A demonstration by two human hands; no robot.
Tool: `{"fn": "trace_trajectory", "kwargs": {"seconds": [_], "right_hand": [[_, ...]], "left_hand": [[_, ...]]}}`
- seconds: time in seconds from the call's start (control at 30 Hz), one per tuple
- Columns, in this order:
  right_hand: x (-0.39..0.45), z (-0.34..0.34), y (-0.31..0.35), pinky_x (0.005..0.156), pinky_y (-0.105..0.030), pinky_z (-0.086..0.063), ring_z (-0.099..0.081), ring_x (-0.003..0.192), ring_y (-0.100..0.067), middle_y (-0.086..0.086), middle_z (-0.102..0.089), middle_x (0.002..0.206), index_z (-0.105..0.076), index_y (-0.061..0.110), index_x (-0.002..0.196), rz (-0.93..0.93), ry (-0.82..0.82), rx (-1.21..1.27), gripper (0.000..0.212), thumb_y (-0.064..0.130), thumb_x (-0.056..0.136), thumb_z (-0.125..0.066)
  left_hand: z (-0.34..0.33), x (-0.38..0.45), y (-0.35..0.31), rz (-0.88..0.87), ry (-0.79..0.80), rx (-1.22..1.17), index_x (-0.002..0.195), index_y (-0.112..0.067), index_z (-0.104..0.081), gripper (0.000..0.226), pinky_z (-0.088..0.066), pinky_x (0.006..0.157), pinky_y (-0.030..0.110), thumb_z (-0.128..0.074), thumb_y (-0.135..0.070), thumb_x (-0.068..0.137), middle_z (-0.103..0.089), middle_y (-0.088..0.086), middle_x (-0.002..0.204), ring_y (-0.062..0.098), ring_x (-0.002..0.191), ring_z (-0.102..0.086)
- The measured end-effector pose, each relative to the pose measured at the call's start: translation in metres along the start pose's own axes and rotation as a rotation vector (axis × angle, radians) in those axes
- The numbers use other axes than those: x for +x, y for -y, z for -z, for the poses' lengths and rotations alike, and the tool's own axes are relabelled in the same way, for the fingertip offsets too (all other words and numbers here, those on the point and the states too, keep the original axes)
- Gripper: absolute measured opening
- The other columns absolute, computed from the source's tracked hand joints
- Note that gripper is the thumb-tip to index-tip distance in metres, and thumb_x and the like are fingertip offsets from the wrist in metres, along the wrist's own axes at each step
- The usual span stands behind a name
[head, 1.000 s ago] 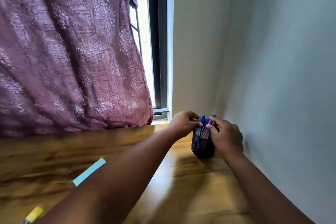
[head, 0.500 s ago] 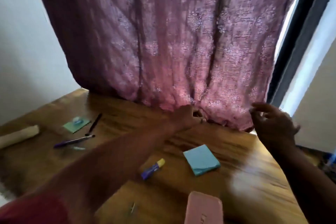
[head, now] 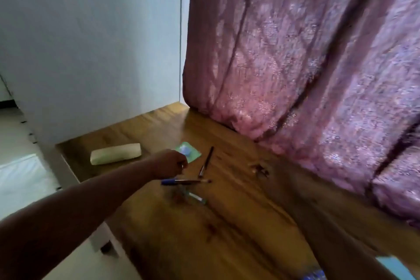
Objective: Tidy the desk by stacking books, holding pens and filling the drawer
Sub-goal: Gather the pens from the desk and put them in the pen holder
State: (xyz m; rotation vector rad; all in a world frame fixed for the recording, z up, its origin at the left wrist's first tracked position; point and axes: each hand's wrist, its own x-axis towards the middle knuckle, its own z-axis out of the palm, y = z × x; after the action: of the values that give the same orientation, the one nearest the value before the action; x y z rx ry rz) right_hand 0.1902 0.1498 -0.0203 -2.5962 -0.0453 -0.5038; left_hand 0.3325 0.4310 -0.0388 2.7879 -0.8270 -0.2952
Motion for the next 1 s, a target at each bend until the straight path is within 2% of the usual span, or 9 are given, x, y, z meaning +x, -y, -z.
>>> {"fn": "trace_trajectory", "kwargs": {"seconds": [0.1,0.2,0.37,0.43,0.57,0.73,0.8,0.9,1.0], "right_hand": [[0.038,-0.054,0.027,0.071,-0.03,-0.048,-0.064,0.082,-0.018,-0.004,-0.073,0.093,-0.074,0.019,0.095,0.056,0.115,-0.138,0.039,0.035,0.08,-0.041],[0.064,-0.093,0.044,0.089,-0.035,-0.045,-0.059,0.105,-0.025,-0.006,-0.065,0.118,-0.063,0.029,0.119,0.052,0.328,-0.362,0.038,0.023,0.088,-0.043],[0.089,-0.125,0.054,0.093,-0.029,-0.038,-0.05,0.117,-0.021,-0.001,-0.054,0.131,-0.055,0.032,0.127,0.13,0.556,-0.458,0.037,0.034,0.09,-0.053],[0.093,-0.133,0.048,0.091,-0.03,-0.041,-0.052,0.114,-0.02,-0.001,-0.055,0.127,-0.056,0.033,0.126,0.174,0.575,-0.49,0.037,0.032,0.089,-0.054],[0.093,-0.14,0.033,0.079,-0.036,-0.049,-0.058,0.101,-0.02,0.005,-0.062,0.113,-0.064,0.037,0.111,0.277,0.557,-0.589,0.031,0.03,0.082,-0.058],[0.095,-0.139,0.022,0.074,-0.036,-0.052,-0.062,0.094,-0.021,0.003,-0.065,0.109,-0.067,0.031,0.107,0.377,0.471,-0.613,0.025,0.025,0.086,-0.055],[0.091,-0.134,0.016,0.074,-0.035,-0.052,-0.063,0.095,-0.021,0.002,-0.065,0.108,-0.067,0.027,0.106,0.369,0.419,-0.575,0.025,0.021,0.087,-0.052],[0.082,-0.118,0.005,0.067,-0.03,-0.052,-0.068,0.083,-0.022,0.001,-0.07,0.093,-0.068,0.026,0.094,0.293,0.176,-0.455,0.028,0.021,0.081,-0.044],[0.071,-0.074,0.008,0.069,-0.027,-0.047,-0.065,0.082,-0.02,-0.001,-0.072,0.093,-0.069,0.025,0.095,0.053,-0.096,-0.139,0.034,0.032,0.082,-0.039]], "left_hand": [[-0.002,-0.007,0.046,-0.064,0.138,0.022,0.125,-0.027,-0.061,0.038,-0.044,0.088,0.022,-0.063,-0.029,0.087,-0.061,-0.005,0.122,0.015,0.109,-0.059],[-0.008,-0.005,0.072,-0.111,0.211,0.044,0.127,-0.033,-0.057,0.042,-0.047,0.091,0.028,-0.06,-0.042,0.086,-0.06,-0.004,0.124,0.014,0.108,-0.058],[-0.023,0.003,0.084,-0.239,0.176,0.15,0.123,-0.035,-0.059,0.037,-0.047,0.092,0.034,-0.051,-0.047,0.088,-0.059,0.0,0.118,0.019,0.111,-0.055],[-0.027,0.005,0.088,-0.255,0.146,0.144,0.123,-0.033,-0.059,0.036,-0.048,0.09,0.036,-0.049,-0.045,0.091,-0.056,0.0,0.119,0.019,0.112,-0.053],[-0.027,0.007,0.089,-0.239,0.104,0.039,0.119,-0.025,-0.062,0.032,-0.047,0.09,0.033,-0.053,-0.039,0.091,-0.059,0.001,0.117,0.019,0.11,-0.055],[-0.02,0.007,0.098,-0.105,0.019,-0.292,0.109,-0.019,-0.068,0.025,-0.048,0.081,0.024,-0.066,-0.026,0.086,-0.069,0.001,0.106,0.015,0.095,-0.063],[-0.015,0.005,0.097,-0.044,-0.062,-0.471,0.101,-0.015,-0.071,0.02,-0.048,0.071,0.017,-0.071,-0.023,0.083,-0.071,0.002,0.095,0.013,0.085,-0.065],[0.002,0.009,0.076,0.004,-0.191,-0.788,0.093,-0.013,-0.072,0.013,-0.046,0.062,0.011,-0.073,-0.018,0.082,-0.07,0.001,0.083,0.009,0.074,-0.061],[0.027,0.022,0.034,-0.049,-0.262,-0.982,0.092,-0.003,-0.07,0.014,-0.048,0.068,0.029,-0.07,-0.014,0.083,-0.068,0.016,0.082,0.016,0.073,-0.059]]}}
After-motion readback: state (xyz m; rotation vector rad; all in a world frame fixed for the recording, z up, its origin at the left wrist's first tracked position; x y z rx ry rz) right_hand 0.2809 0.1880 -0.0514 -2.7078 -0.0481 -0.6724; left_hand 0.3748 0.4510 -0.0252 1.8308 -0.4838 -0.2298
